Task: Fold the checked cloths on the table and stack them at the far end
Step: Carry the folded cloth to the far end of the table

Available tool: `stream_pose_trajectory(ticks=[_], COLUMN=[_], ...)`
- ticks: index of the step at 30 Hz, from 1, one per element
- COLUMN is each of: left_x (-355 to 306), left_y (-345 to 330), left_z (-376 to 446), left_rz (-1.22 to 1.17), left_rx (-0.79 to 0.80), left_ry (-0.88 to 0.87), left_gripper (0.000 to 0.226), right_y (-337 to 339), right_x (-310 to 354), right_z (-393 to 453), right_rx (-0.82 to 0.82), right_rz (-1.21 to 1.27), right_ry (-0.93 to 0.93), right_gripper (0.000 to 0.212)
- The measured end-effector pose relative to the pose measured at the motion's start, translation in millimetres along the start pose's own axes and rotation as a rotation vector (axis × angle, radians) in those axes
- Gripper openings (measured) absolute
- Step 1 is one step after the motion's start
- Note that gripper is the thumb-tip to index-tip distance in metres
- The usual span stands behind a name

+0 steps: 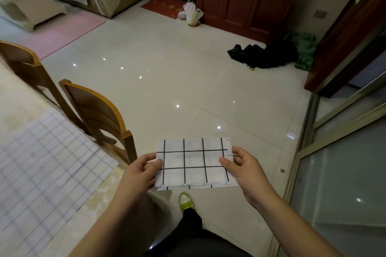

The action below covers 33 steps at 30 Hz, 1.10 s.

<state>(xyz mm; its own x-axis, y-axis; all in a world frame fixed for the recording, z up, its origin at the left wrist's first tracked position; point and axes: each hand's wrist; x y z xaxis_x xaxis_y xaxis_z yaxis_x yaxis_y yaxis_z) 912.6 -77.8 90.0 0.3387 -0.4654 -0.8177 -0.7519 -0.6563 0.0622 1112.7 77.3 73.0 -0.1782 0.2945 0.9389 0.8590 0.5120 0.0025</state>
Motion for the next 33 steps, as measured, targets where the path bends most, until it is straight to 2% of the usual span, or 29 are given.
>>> stream_pose_trajectory(ticks=[3,10,17,23,33], left_x=[-14.4,-66.9,-120.4,-152.5,-234.3], left_y=[-5.2,-18.7,-25.8,-41.2,-63.7], left_z=[39.9,125.8,187.9,240.1,343.6], left_rz=[-0.009,0.019,-0.036,-0.078,-0.087], left_rx=[0.033,0.131,0.121,0.024,-0.161], left_ry=[0.022,0.008,-0.058,-0.037,-0.035], left_gripper=[0.022,0.025,0.024,0.028,0.032], right_y=[1.9,-3.1,-11.3,-17.8,-26.2], right_x=[11.1,56.9,94.7,113.3,164.5], right_z=[36.0,120.5,191.3,265.5,425.9], right_rx=[0.002,-0.029,-0.048,-0.038,0.129], right_rz=[-0.023,-0.048,-0.054,-0.047,-0.041], right_ry=[0.004,0.023,0.070,0.090,0.087], right_gripper=[0.031,0.025,0.024,0.025,0.023])
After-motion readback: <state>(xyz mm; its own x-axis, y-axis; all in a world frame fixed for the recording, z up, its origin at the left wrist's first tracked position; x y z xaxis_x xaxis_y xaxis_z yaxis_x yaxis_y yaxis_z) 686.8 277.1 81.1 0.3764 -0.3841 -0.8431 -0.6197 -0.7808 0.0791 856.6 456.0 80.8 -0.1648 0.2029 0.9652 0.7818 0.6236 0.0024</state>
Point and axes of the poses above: each hand's wrist, its own z-axis towards the middle knuckle, its own y-axis out of the back of the hand, x = y × z, and after that the axes turned 8 degrees about y, right-handed
